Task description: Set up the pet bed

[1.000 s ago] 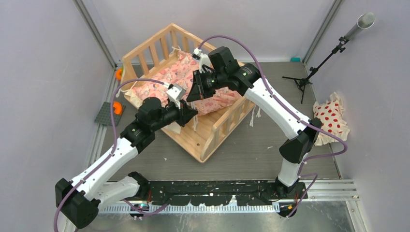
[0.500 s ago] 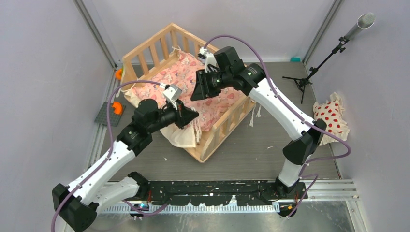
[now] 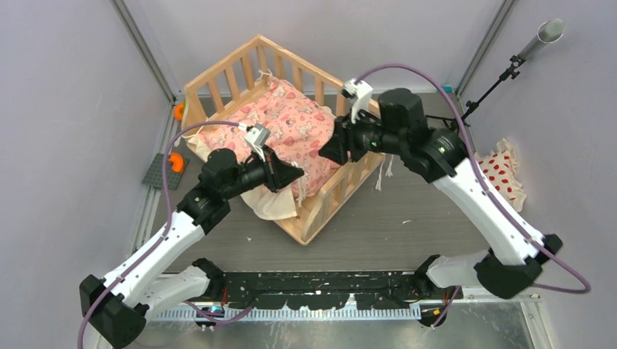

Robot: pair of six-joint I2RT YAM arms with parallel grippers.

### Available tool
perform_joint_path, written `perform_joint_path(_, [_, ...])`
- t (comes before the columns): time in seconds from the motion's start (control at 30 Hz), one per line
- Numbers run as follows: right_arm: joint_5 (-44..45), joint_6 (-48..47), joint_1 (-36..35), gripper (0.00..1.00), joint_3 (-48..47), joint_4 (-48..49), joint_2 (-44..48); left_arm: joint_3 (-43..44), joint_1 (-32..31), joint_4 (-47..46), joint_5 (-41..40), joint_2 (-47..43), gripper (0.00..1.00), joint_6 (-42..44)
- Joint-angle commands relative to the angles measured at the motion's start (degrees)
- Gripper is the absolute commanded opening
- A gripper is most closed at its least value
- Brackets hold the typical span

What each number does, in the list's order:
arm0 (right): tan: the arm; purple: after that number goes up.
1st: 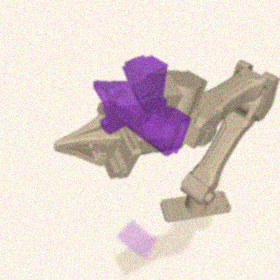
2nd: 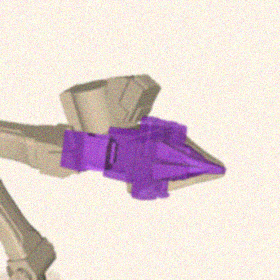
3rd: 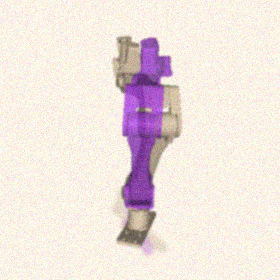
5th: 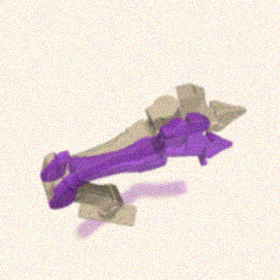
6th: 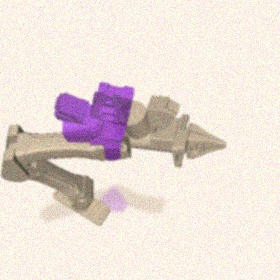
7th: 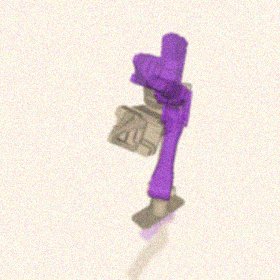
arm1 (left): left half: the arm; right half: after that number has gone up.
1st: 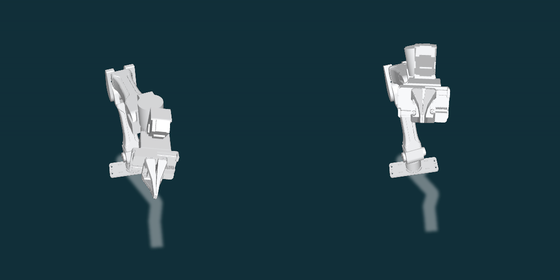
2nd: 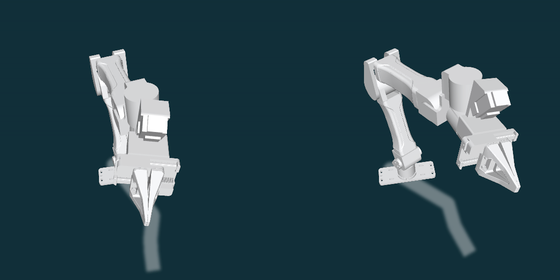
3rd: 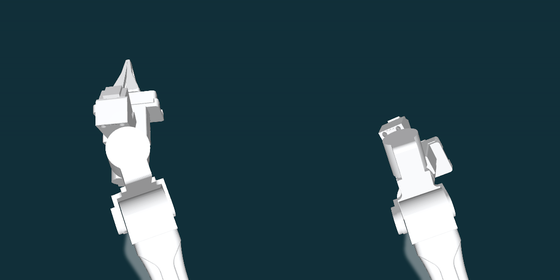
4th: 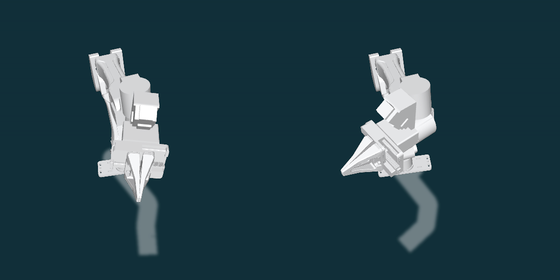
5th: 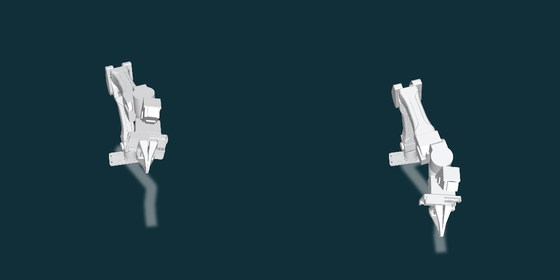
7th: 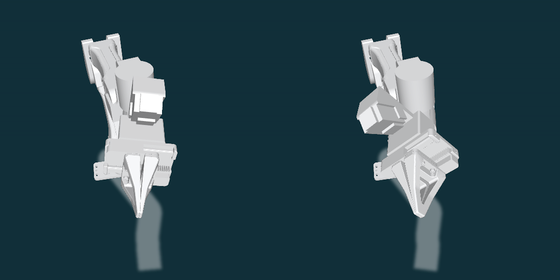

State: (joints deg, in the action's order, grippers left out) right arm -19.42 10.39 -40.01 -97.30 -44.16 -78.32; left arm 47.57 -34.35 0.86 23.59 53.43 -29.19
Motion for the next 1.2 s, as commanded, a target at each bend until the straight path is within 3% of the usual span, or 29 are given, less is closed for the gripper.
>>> perform_joint_path(0.0, [6.95,-0.29,-0.14,0.45,9.84,10.06,10.34,-0.86,0.33,-5.41,-0.36,0.68,0.00,-2.43])
perform_joint_path(0.17, [10.19,5.80,-0.16,0.39,23.14,16.13,21.92,-0.82,0.25,-10.05,2.05,4.39,0.00,-3.52])
perform_joint_path(0.43, [7.80,11.83,-0.18,0.34,46.44,32.17,36.15,3.77,-0.72,-13.20,8.28,14.56,0.00,-4.37])
perform_joint_path(0.6, [8.68,10.14,-0.23,0.30,59.03,41.94,43.01,5.71,-2.80,-14.76,9.19,19.24,0.00,-4.64])
perform_joint_path(0.7, [5.63,4.43,-0.21,0.22,68.10,53.37,47.14,5.89,-3.55,-16.09,9.31,21.03,0.00,-5.08])
perform_joint_path(0.8, [4.33,0.97,-0.20,0.20,76.25,64.42,51.35,6.47,-4.11,-16.33,9.87,22.44,0.00,-5.25])
perform_joint_path(0.9, [1.47,-1.63,-0.24,0.19,80.43,71.37,52.26,6.89,-4.77,-16.42,10.52,23.31,0.00,-5.12])
perform_joint_path(1.17, [-0.53,-4.41,-0.36,0.16,82.18,74.53,49.21,6.17,-5.71,-14.86,14.00,23.35,0.00,-4.15])
